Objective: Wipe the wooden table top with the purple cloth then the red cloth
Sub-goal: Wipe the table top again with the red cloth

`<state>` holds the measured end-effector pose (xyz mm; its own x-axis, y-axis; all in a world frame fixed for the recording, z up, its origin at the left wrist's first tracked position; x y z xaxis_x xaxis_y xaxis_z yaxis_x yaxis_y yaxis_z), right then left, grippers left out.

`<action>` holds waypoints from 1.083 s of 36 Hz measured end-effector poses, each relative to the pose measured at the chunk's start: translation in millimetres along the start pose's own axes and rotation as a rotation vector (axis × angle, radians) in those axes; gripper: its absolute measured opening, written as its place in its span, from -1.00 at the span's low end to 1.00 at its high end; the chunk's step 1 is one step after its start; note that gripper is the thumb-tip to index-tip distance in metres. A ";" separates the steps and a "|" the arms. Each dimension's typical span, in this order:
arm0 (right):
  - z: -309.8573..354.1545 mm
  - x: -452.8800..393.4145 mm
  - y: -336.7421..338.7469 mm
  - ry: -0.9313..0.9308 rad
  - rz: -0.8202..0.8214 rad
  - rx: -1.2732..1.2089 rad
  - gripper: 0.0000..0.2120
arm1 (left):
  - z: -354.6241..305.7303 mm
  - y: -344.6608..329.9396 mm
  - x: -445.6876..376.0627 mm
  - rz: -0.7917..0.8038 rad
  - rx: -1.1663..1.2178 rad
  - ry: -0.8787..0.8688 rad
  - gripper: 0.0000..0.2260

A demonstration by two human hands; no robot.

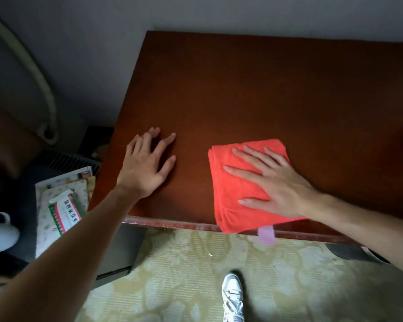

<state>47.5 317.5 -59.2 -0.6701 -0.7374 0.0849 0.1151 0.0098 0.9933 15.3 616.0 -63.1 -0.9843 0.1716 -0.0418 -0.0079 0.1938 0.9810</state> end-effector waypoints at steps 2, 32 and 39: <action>-19.2 -22.4 4.8 0.081 0.047 0.010 -0.32 | -0.3 0.6 -0.7 0.005 -0.015 -0.001 -0.47; -237.6 -272.5 50.6 -0.523 -0.086 -0.144 -0.25 | 3.7 -4.2 -7.3 0.060 0.033 0.006 -0.48; -191.9 -182.4 31.2 -0.658 -0.121 -0.165 -0.27 | 1.7 -1.5 -5.2 0.025 0.048 0.029 -0.47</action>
<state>314.1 322.7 -58.8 -0.9851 -0.1630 0.0554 0.0862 -0.1883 0.9783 20.7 616.4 -64.7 -0.9888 0.1489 -0.0107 0.0251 0.2364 0.9713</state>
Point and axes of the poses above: each hand's wrist, its own x-axis away from the middle knuckle, its own y-axis out of the back of the hand, z = x × y, the point moved 5 cm from there along -x, towards the middle knuckle, and after that the axes turned 10 degrees about -y, right-handed, at the moved point
